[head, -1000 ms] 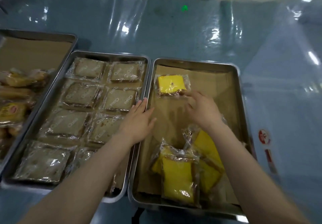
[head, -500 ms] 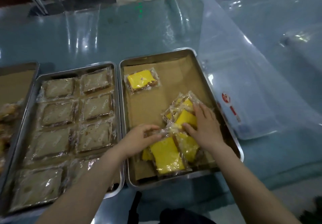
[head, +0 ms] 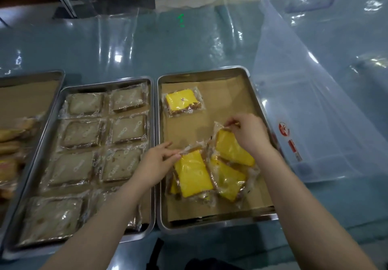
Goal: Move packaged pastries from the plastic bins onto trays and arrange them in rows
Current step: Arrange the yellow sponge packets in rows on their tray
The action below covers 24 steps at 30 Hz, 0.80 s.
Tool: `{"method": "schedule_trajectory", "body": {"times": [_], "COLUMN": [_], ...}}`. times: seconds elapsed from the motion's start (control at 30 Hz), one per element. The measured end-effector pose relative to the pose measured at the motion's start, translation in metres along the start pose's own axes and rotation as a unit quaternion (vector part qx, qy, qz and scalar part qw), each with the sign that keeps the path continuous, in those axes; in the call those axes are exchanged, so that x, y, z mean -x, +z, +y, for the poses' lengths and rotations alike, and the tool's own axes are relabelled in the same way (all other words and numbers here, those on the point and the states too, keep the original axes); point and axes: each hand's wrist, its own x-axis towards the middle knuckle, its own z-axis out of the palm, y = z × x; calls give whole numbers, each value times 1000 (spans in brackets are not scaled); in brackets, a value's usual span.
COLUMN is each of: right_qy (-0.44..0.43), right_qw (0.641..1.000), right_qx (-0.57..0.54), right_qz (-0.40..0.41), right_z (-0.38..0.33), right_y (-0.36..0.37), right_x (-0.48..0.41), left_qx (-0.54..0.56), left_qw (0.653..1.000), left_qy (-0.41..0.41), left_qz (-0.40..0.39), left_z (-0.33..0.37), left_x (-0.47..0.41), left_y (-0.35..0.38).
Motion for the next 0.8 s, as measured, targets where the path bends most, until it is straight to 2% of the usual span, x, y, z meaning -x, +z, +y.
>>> {"method": "schedule_trajectory", "body": {"times": [0.13, 0.23, 0.33, 0.43, 0.5, 0.6, 0.67, 0.73, 0.8], "right_qy": [-28, -53, -81, -82, -82, -94, -99, -100, -100], "right_qw": [998, 997, 985, 967, 960, 946, 935, 927, 925], "right_qx": [12, 50, 119, 163, 180, 208, 214, 221, 228], "right_qz": [50, -24, -90, -179, -197, -229, -267, -285, -286], "right_z": [-23, -24, -13, -2, 5, 12, 15, 15, 14], "right_y": [-3, -5, -2, 7, 10, 9, 6, 5, 5], "right_x": [-23, -16, 4, 16, 18, 17, 14, 10, 4], "left_qx": [79, 98, 117, 183, 183, 44, -99, -261, -374], "left_qw": [993, 981, 970, 954, 957, 980, 981, 959, 924], "left_qy": [-25, -82, -123, -140, -126, -66, -3, 55, 82], "left_qz": [90, 148, 175, 191, 188, 184, 167, 97, -2], "left_z": [6, 7, 8, 11, 15, 16, 15, 11, 4], "left_x": [-8, -20, -33, -44, -50, -50, -48, -49, -52], "left_y": [-15, -25, -31, -29, -26, -20, -16, -12, -7]}}
